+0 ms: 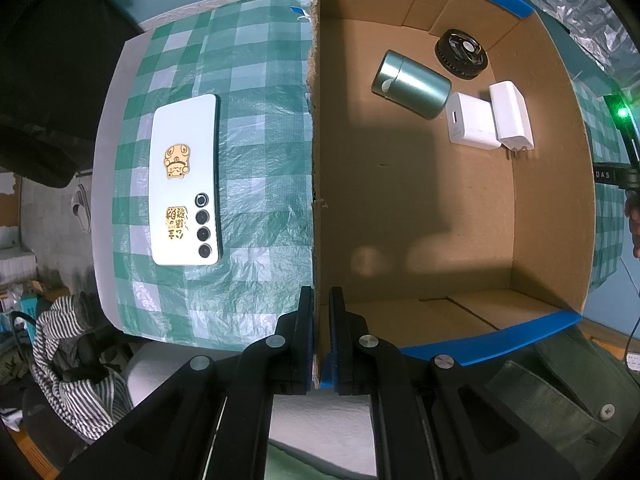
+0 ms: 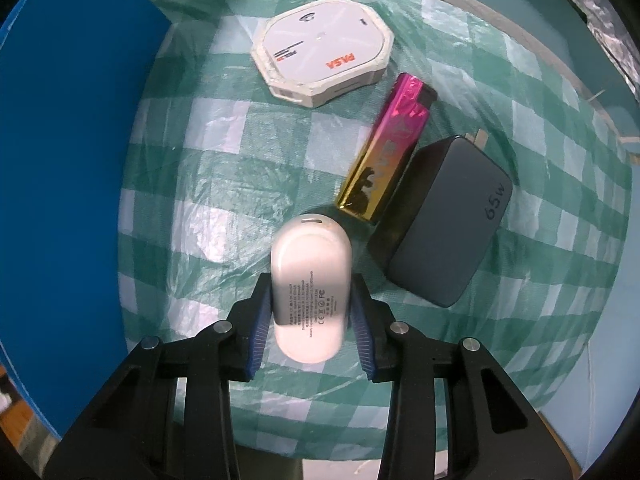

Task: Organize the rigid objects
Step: 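Carry the white power bank into the box and open the right gripper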

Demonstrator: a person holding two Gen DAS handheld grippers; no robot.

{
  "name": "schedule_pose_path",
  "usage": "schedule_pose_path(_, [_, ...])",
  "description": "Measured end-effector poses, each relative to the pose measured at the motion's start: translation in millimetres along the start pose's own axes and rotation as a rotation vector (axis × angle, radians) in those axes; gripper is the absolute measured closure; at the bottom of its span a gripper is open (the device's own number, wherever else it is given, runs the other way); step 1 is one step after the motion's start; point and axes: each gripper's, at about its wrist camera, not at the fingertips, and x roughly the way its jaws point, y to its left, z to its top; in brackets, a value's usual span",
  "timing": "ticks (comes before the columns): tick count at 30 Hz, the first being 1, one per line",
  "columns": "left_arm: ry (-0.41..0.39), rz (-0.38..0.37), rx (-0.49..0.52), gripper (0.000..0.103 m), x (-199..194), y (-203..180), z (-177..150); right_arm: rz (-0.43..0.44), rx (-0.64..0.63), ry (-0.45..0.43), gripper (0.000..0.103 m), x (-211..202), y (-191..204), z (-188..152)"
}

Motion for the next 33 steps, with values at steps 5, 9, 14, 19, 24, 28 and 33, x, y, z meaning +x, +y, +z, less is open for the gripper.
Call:
schedule_pose_path(5, [0.000, 0.000, 0.000, 0.096, 0, 0, 0, -0.005, -0.024, -0.007, 0.066, -7, 7, -5])
schedule_pose_path(9, [0.000, 0.000, 0.000, 0.096, 0, 0, 0, -0.008, -0.038, -0.021, 0.066, -20, 10, -10])
schedule_pose_path(14, [-0.002, 0.001, 0.002, 0.096, 0, 0, 0, -0.001, -0.064, -0.050, 0.066, -45, 22, -16])
schedule_pose_path(19, [-0.002, 0.001, 0.002, 0.096, 0, 0, 0, -0.001, -0.115, -0.090, 0.066, -76, 39, -15])
schedule_pose_path(24, [-0.003, 0.002, 0.003, 0.096, 1, 0, 0, 0.022, -0.163, -0.136, 0.066, -107, 56, -16])
schedule_pose_path(28, [-0.003, 0.002, 0.004, 0.096, 1, 0, 0, 0.032, -0.204, -0.166, 0.066, -127, 71, -8])
schedule_pose_path(33, [-0.005, 0.003, 0.005, 0.096, 1, 0, 0, 0.036, -0.255, -0.198, 0.066, -145, 90, 2])
